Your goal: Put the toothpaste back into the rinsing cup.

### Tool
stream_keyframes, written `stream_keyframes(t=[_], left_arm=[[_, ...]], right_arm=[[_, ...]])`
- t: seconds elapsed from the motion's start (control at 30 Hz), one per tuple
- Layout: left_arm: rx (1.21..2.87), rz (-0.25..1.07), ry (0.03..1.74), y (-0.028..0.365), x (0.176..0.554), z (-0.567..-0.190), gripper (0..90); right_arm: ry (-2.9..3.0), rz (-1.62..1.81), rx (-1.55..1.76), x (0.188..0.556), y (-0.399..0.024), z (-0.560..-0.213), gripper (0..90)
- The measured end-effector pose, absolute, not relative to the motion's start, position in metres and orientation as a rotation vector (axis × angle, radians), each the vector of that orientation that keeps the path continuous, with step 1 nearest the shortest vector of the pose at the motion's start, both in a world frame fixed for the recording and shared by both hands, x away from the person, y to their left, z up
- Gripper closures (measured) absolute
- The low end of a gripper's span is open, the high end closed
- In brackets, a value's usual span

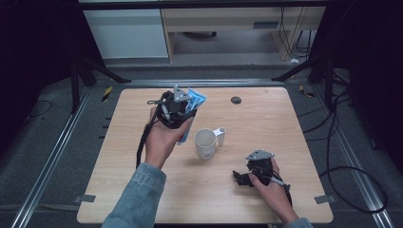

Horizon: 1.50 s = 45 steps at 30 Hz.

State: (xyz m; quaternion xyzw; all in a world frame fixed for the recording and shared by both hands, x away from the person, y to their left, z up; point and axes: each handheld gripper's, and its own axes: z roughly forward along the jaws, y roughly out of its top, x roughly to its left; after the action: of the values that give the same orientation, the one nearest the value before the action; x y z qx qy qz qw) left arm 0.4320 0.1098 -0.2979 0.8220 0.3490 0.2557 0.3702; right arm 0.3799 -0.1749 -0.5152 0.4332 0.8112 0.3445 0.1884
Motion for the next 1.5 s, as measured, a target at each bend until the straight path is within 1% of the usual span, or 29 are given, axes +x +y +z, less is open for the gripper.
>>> stream_keyframes(t=[0.3,0.53,0.57,0.63,1.2,1.5], left_arm=[[2.072,0.687,0.888,0.106,0.429,-0.296,71.8],[2.035,0.72,0.923,0.101,0.424,-0.293,71.7],[2.036,0.747,0.932,0.099,0.424,-0.295,71.7],[2.037,0.759,0.939,0.098,0.424,-0.296,71.7],[1.971,0.759,0.947,0.092,0.422,-0.294,71.8],[1.928,0.772,0.918,0.083,0.417,-0.291,71.8]], right_arm=[[2.283,0.969,1.217,0.38,-0.175,-0.515,0.3],[2.283,0.969,1.217,0.38,-0.175,-0.515,0.3],[2.282,0.97,1.22,0.38,-0.175,-0.515,0.3],[2.283,0.969,1.216,0.38,-0.175,-0.515,0.3],[2.282,0.97,1.219,0.38,-0.175,-0.515,0.3],[2.283,0.969,1.217,0.38,-0.175,-0.515,0.3]])
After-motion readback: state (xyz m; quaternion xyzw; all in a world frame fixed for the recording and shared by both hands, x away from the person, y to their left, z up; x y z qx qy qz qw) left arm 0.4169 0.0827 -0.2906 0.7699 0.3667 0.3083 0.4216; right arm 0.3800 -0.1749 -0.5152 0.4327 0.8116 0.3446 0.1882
